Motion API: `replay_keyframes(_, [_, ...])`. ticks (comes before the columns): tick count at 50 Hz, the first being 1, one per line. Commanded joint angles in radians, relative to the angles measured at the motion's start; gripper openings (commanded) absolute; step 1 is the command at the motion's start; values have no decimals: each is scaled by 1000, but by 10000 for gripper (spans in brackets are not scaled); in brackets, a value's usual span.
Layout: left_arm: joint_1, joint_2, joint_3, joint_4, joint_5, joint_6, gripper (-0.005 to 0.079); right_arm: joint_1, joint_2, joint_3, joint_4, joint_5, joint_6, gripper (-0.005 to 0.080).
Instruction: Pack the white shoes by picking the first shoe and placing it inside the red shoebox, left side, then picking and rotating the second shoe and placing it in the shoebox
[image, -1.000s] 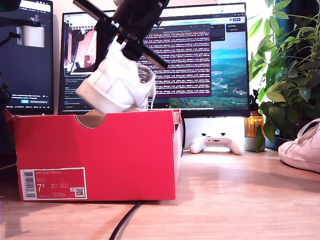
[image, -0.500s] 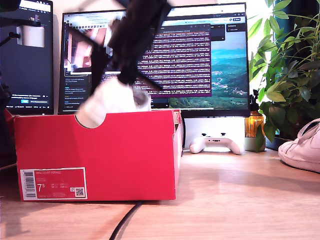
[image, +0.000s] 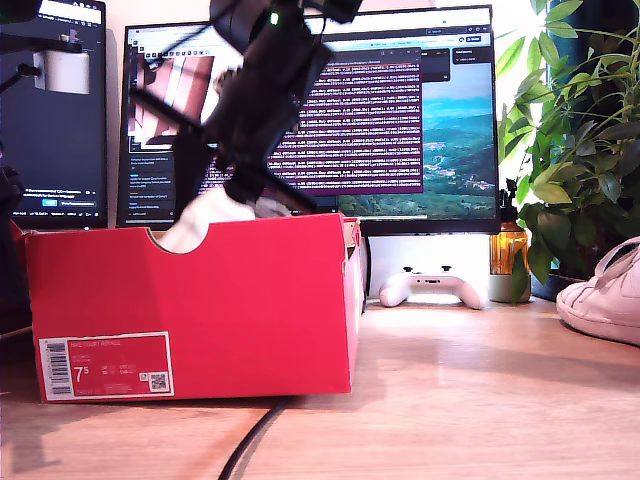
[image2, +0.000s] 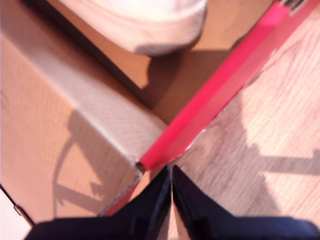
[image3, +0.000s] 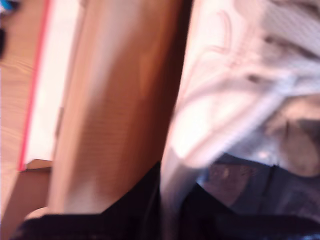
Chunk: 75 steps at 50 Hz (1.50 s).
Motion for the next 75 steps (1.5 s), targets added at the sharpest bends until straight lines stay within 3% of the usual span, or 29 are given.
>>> replay_keyframes(1, [-4,4,-9,7,4,-3,-19,5,-6,17,30,0,6,-11])
replay_keyframes(12, [-4,4,-9,8,4,-3,-19,6,-6,17,24,-5,14,46])
replay_keyframes(26, [-4,4,-9,8,4,-3,-19,13,-7,17,36,-21,17,234])
replay_keyframes(41, [-4,4,-9,8,4,-3,-19,10,-23,54,21,-40,11,241])
replay_keyframes(49, [-4,4,-9,8,4,-3,-19,-10,-53,125,-61,-37,-54,241])
replay_keyframes(57, [-4,4,-9,8,4,-3,-19,-48,-62,207,-225,-21,-161,241])
replay_keyframes(75, [-4,4,-9,8,4,-4,-18,-183,-102,232,-465,55,-85,240])
